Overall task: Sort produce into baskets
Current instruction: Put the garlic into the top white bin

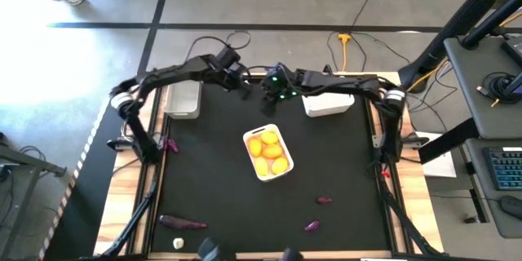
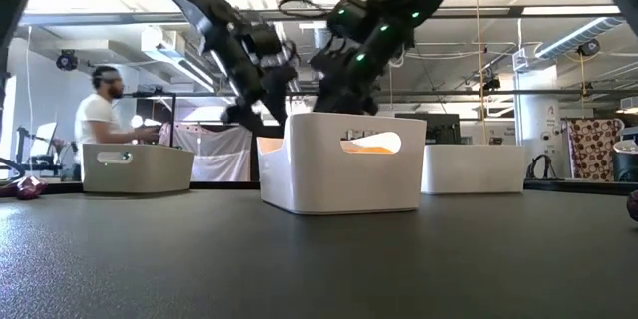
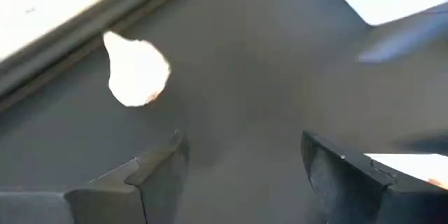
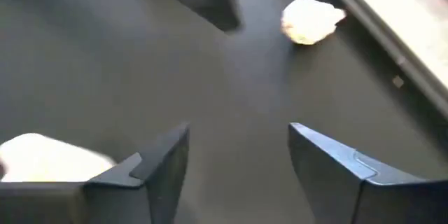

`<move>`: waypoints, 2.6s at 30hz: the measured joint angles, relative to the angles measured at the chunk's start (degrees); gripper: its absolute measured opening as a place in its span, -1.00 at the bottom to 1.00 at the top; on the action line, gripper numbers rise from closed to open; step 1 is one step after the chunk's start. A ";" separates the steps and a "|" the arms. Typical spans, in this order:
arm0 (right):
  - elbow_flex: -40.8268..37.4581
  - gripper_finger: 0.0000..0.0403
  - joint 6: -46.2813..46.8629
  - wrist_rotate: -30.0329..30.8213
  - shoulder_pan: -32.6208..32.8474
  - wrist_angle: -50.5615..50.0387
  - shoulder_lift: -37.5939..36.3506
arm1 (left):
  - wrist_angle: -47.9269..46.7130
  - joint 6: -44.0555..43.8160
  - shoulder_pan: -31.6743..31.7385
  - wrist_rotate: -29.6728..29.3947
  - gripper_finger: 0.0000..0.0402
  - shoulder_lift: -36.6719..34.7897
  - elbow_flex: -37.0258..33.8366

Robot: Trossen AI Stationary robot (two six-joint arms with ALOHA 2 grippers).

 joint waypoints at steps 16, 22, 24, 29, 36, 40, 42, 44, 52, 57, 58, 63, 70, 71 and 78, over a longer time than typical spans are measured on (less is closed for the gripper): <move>32.22 0.50 1.36 6.69 -0.32 -4.14 25.66 | -11.69 -2.70 0.11 -20.06 0.27 -24.01 -0.99; 44.90 0.42 3.77 16.74 -0.64 -12.26 33.57 | -12.45 -3.02 0.11 -27.50 0.27 -27.96 -1.12; 48.24 0.39 5.52 20.10 -1.03 -13.16 35.49 | -12.56 -3.05 0.11 -27.89 0.27 -28.11 -1.12; 49.67 0.26 9.16 19.84 -2.51 -13.69 37.67 | -12.82 -4.27 0.02 -26.35 0.27 -27.43 -1.05; 49.85 0.14 16.68 12.00 -4.36 -16.42 40.42 | -12.48 -4.90 0.41 -24.69 0.27 -28.47 -0.94; 49.85 0.13 17.51 7.67 -4.94 -16.89 40.80 | -12.23 -4.01 1.14 -24.99 0.27 -29.64 -0.52; 49.80 0.12 17.54 6.89 -4.84 -16.89 40.86 | -12.30 -4.00 1.43 -25.04 0.27 -30.39 -0.02; 49.53 0.10 17.49 6.09 -4.66 -18.80 41.16 | -12.28 -3.97 1.60 -25.05 0.27 -31.35 0.73; 49.57 -0.15 17.69 3.03 -4.55 -17.93 41.19 | -12.26 -2.41 1.67 -25.27 0.27 -34.50 4.58; 49.59 -0.37 16.98 2.85 -4.68 -17.86 41.00 | -12.38 -1.92 1.66 -25.33 0.27 -35.44 5.99; 49.59 -0.38 16.26 2.07 -4.71 -17.85 40.87 | -12.43 -1.92 1.66 -25.33 0.27 -35.66 6.17; 49.54 -0.30 9.14 -4.27 -4.66 -19.68 39.42 | -14.85 -1.90 1.66 -25.48 0.27 -36.02 6.58; 49.63 0.08 -9.15 -5.29 -4.32 -25.22 36.67 | -15.84 -1.60 1.66 -25.68 0.27 -36.16 6.58; 49.62 0.13 -11.60 -4.94 -4.33 -24.76 36.67 | -15.84 -1.40 1.67 -25.68 0.27 -36.15 6.58; 49.61 0.46 -24.63 -3.46 -4.15 -12.99 37.02 | -15.80 -0.36 1.68 -25.70 0.27 -36.15 6.56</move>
